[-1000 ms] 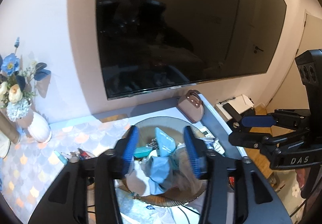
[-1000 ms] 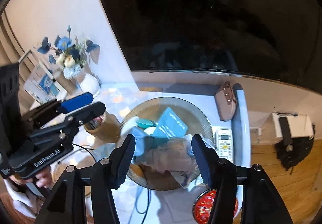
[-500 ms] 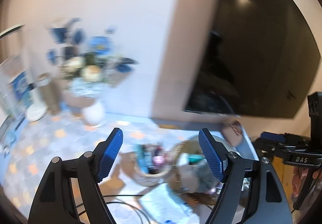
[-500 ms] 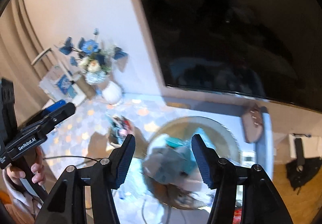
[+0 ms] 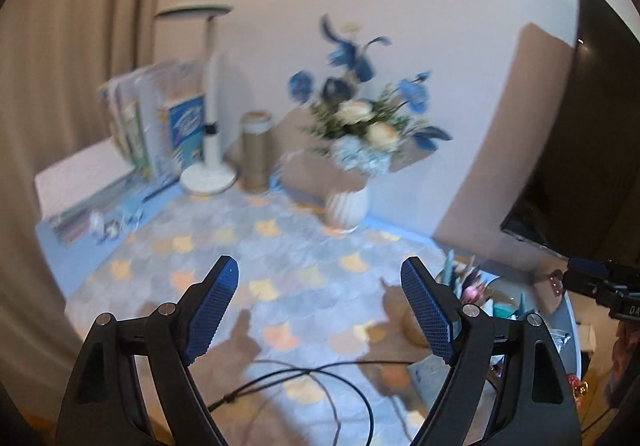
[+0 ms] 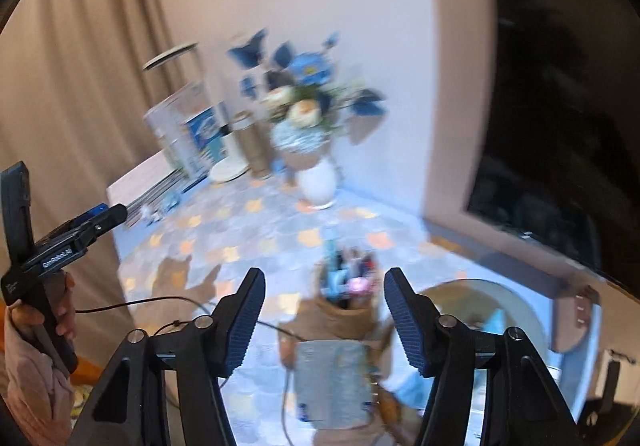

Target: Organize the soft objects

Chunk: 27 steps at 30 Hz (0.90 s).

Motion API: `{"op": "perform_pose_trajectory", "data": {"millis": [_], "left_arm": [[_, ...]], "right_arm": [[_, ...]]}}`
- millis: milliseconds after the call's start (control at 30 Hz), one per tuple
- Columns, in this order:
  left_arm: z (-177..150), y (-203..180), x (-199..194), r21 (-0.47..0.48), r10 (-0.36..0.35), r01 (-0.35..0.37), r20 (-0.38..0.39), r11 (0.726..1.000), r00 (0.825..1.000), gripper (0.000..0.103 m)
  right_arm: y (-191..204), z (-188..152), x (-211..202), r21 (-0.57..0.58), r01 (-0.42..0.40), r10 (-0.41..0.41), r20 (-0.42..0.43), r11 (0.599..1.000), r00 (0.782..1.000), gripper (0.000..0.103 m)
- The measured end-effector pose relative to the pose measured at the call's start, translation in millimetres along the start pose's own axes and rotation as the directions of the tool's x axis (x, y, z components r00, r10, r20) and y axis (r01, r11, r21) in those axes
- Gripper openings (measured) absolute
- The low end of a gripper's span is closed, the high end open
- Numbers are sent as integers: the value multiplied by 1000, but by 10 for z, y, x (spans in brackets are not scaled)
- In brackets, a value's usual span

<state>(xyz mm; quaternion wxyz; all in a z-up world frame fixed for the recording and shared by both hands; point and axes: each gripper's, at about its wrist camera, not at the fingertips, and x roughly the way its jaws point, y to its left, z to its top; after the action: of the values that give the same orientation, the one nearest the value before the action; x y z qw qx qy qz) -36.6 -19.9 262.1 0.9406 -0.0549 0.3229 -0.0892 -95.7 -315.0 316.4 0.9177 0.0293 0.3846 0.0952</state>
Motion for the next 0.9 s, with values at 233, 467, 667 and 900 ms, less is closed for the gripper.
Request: {"op": "perform_pose_trajectory", "data": {"millis": [233, 467, 667, 900], "left_arm": [[-405, -267, 188, 58, -96, 103, -109, 993, 989, 83], [-541, -765, 413, 117, -202, 224, -175, 967, 963, 83], [-561, -820, 454, 107, -221, 245, -193, 964, 956, 83], [-570, -662, 460, 62, -192, 207, -191, 976, 963, 83]], "right_arm": [[241, -401, 442, -21, 37, -38, -70, 999, 997, 63], [-805, -1023, 789, 103, 497, -455, -276, 862, 847, 63], [-1565, -1360, 1112, 424, 392, -202, -427, 817, 881, 63], [-1421, -1203, 961, 323, 395, -295, -316, 860, 902, 8]]}}
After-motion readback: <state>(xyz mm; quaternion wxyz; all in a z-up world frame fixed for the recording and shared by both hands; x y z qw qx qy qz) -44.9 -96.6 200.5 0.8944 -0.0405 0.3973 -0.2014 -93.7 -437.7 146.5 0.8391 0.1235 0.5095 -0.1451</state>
